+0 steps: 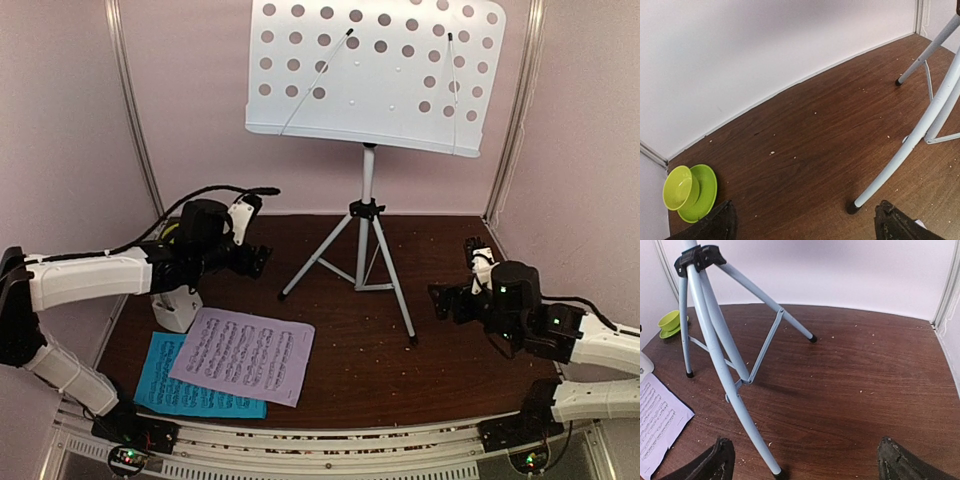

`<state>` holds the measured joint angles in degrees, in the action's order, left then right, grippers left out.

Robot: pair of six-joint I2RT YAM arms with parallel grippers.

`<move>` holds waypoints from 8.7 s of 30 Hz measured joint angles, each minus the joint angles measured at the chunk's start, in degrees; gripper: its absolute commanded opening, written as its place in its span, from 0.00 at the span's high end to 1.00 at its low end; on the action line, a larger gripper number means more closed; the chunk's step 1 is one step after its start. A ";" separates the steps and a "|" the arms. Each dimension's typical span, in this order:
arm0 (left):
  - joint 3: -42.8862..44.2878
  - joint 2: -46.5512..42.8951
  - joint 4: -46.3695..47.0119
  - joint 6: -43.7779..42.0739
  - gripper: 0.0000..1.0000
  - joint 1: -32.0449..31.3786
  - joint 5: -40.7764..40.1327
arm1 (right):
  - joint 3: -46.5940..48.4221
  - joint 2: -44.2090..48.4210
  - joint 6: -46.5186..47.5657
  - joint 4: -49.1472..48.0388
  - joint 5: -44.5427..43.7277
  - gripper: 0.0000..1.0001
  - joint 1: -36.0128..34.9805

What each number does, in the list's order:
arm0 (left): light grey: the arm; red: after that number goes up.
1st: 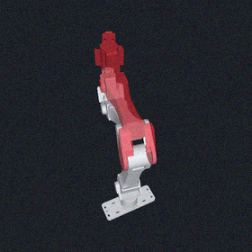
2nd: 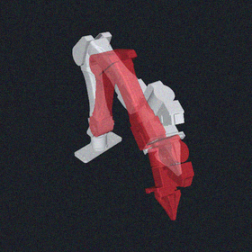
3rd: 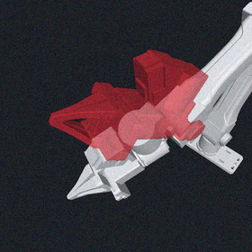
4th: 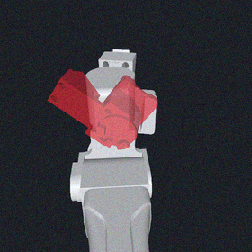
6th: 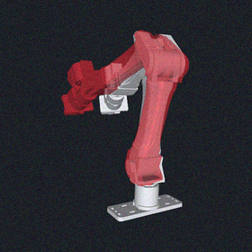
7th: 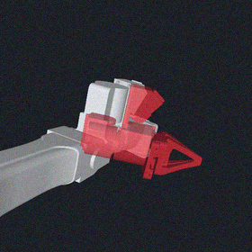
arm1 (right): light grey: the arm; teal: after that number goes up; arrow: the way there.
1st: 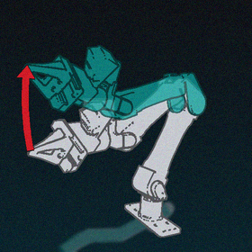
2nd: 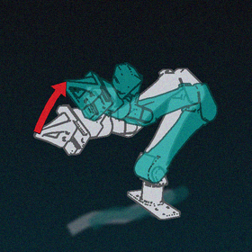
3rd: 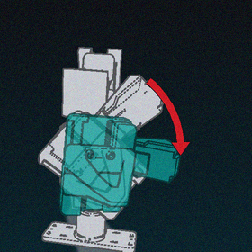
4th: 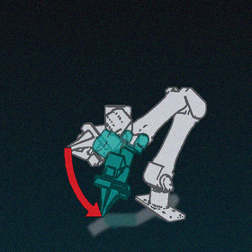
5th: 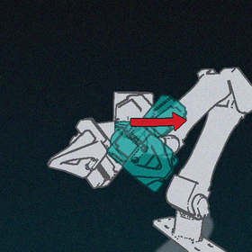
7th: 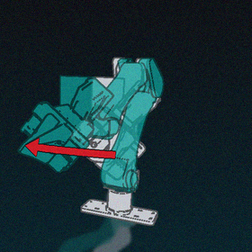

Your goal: Set up the instrument practice props

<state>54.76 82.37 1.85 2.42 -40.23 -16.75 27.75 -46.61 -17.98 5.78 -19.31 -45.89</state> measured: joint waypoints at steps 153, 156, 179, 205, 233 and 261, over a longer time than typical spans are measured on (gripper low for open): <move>-27.65 -16.46 8.28 47.65 1.00 -6.47 14.05 | 30.93 -47.71 0.90 9.03 12.79 0.22 -23.26; -23.28 -20.35 3.10 39.65 1.00 -6.47 17.03 | 31.19 -39.71 4.17 8.48 13.31 0.09 -23.26; 14.36 -17.57 -38.86 -3.08 1.00 -15.02 39.10 | 47.30 -26.75 29.09 21.11 24.26 0.09 -23.43; 12.87 -19.17 -24.70 -1.03 0.32 -11.67 41.07 | 49.86 -26.73 24.02 18.97 29.99 1.00 -23.28; -1.51 -22.69 10.71 17.81 0.82 -2.47 50.69 | 45.13 -5.86 12.96 4.59 26.80 1.00 -18.82; 29.59 -8.90 -47.52 -7.15 1.00 -4.48 53.09 | 57.77 -12.33 17.25 39.93 10.93 0.00 -17.59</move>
<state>84.36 73.47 -45.67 -4.73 -44.71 36.34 85.52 -58.94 -0.73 45.71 -8.38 -63.48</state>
